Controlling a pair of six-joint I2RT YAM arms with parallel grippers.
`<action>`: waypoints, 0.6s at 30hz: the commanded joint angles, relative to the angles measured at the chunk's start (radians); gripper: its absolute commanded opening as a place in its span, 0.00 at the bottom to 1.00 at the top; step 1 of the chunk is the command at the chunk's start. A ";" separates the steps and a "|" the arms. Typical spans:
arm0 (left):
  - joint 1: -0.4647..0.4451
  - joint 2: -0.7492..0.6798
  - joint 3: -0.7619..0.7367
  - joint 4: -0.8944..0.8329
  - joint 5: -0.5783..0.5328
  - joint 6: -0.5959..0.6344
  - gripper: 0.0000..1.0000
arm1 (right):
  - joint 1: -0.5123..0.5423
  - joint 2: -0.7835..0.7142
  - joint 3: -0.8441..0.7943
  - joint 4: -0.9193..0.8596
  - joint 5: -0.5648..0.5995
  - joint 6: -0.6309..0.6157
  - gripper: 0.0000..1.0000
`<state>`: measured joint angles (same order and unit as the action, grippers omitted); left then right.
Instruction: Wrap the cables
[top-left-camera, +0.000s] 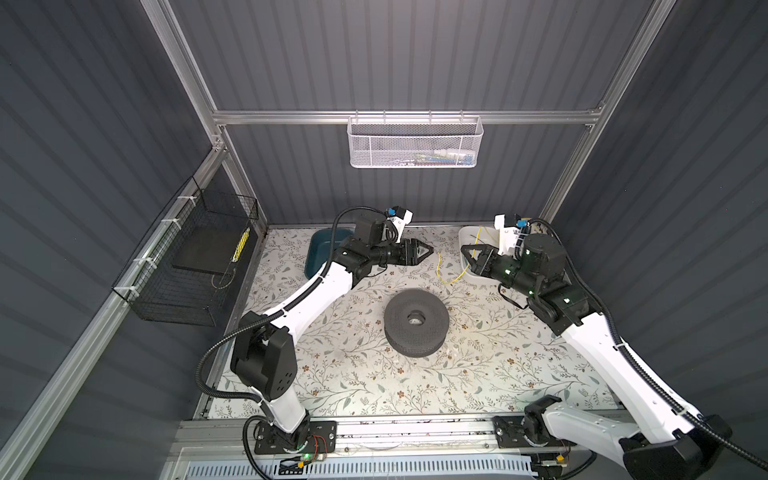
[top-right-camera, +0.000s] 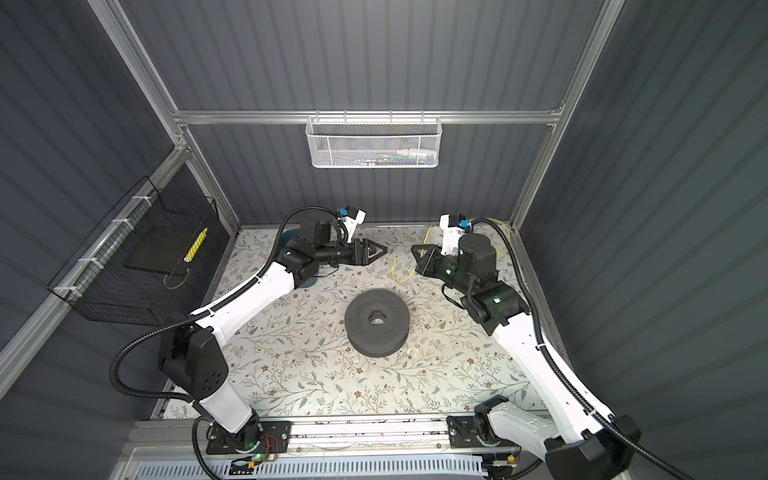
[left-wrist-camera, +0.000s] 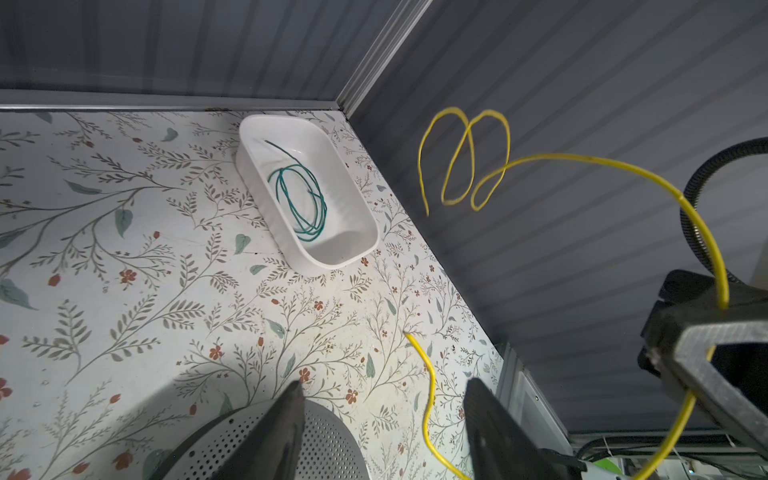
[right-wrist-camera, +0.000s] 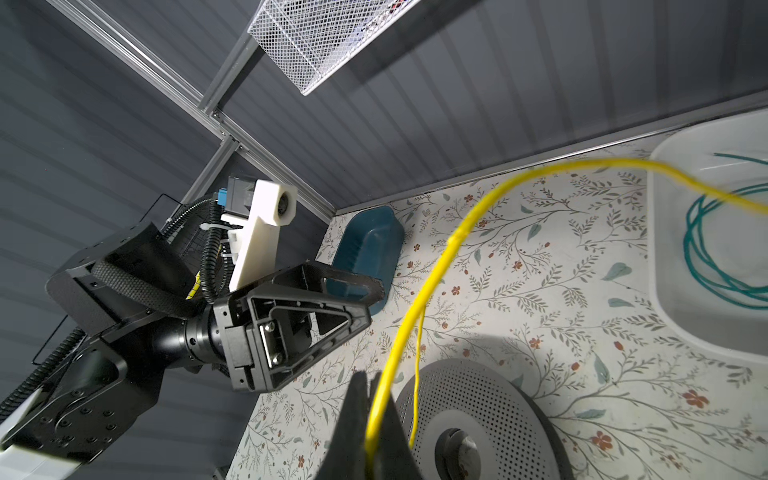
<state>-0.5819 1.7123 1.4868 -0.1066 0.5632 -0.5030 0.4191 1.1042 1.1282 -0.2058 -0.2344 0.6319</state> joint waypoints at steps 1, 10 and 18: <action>-0.024 0.024 0.037 0.056 0.075 -0.053 0.54 | 0.018 0.009 -0.007 0.020 0.033 -0.043 0.00; -0.053 0.073 0.049 0.035 0.057 -0.033 0.37 | 0.035 0.044 -0.002 0.025 0.039 -0.047 0.00; -0.052 0.063 0.003 0.099 -0.054 -0.073 0.00 | 0.046 0.037 -0.018 0.034 0.054 -0.045 0.00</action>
<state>-0.6357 1.7767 1.5024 -0.0513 0.5583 -0.5591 0.4591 1.1545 1.1244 -0.1928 -0.2008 0.6041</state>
